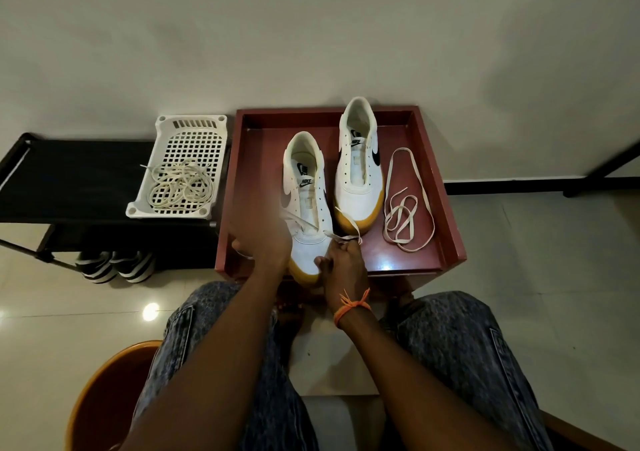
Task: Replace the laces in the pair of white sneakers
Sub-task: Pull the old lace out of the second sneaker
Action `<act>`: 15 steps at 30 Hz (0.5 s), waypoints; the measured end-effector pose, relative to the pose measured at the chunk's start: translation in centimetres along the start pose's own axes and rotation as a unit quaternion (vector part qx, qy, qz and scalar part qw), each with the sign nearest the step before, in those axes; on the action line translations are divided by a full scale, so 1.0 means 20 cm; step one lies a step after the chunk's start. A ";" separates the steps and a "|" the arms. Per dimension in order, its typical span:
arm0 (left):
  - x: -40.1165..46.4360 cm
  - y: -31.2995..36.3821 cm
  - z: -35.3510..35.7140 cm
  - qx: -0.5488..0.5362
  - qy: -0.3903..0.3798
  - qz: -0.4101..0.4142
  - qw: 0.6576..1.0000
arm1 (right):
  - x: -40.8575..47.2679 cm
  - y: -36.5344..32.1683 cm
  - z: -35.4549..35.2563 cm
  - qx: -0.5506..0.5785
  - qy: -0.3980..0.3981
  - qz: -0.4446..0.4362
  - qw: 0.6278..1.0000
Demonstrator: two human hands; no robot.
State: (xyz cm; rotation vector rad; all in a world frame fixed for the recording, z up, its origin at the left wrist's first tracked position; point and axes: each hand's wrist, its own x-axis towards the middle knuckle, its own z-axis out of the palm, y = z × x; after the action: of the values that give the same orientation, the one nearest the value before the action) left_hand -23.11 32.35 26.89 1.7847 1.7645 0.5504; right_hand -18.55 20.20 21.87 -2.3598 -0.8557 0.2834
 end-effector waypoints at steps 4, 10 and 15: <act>-0.04 0.01 -0.02 -0.034 -0.047 0.203 0.977 | 0.00 0.01 0.02 0.003 -0.011 0.015 1.000; -0.06 -0.04 0.12 0.037 -0.215 0.352 0.910 | 0.04 0.03 0.00 -0.006 -0.070 0.012 0.997; -0.04 -0.05 0.09 0.015 -0.162 0.351 0.922 | 0.00 0.03 0.06 0.034 0.027 0.031 0.999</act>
State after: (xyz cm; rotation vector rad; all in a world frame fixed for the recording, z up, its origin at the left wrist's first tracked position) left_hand -22.65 31.36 24.97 2.3618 0.8858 0.4560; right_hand -18.71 20.39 20.43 -2.3229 -0.7361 0.2680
